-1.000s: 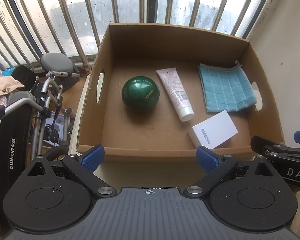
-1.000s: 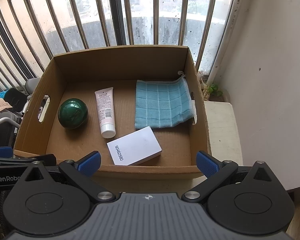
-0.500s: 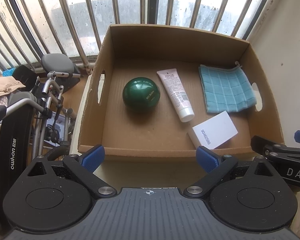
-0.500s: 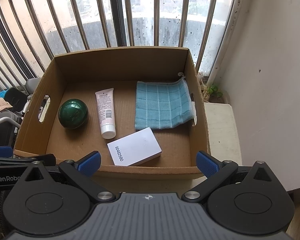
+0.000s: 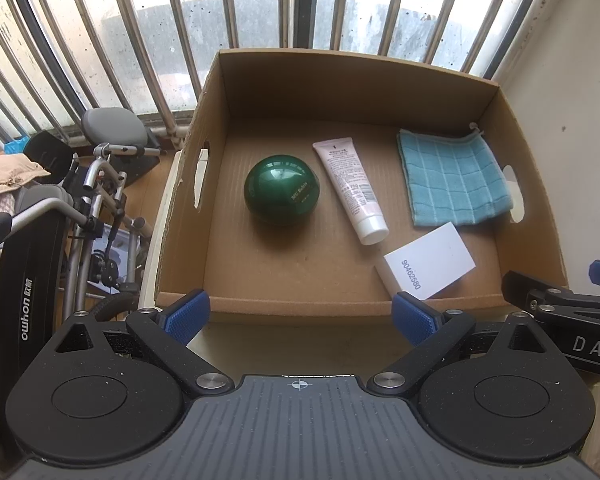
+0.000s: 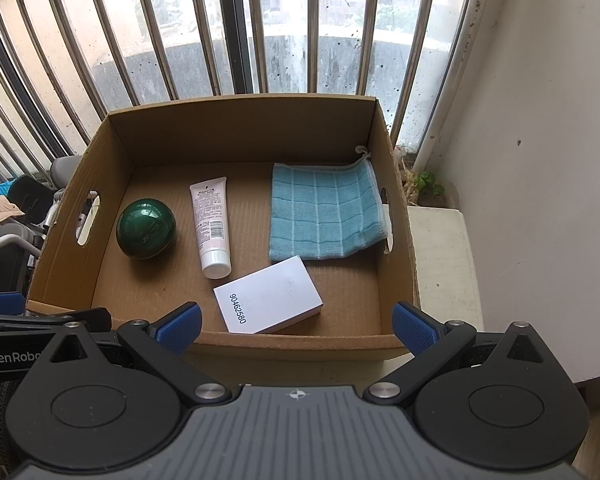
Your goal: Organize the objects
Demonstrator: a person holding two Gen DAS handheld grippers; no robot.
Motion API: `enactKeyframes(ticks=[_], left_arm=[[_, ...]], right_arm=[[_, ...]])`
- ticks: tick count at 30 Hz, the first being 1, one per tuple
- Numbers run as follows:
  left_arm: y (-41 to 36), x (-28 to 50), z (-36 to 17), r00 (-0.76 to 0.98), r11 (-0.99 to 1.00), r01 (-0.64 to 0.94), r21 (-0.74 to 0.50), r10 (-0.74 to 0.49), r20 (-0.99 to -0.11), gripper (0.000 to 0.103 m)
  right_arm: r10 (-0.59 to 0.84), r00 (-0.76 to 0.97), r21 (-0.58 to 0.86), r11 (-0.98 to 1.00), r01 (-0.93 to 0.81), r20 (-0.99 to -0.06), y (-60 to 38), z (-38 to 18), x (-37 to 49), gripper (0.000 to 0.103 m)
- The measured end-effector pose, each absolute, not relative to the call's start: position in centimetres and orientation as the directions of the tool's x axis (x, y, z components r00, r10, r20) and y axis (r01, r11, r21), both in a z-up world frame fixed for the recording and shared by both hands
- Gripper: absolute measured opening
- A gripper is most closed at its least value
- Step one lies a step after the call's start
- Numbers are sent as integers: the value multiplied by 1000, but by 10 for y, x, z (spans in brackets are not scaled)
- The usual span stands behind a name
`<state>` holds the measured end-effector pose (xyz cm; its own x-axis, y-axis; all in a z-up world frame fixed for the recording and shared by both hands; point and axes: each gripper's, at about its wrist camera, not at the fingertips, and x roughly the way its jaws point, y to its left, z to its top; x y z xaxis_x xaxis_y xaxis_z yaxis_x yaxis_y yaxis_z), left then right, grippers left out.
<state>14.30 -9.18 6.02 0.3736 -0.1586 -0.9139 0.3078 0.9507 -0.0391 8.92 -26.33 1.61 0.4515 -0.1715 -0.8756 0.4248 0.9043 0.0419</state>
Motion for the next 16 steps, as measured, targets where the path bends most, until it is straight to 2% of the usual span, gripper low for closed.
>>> enactKeyframes(ticks=[16], left_arm=[[-92,145,61,374,950,310,-38,-159,-914,98]], right_arm=[[-172,451,39,906,423,-876,-265,18,92,103]])
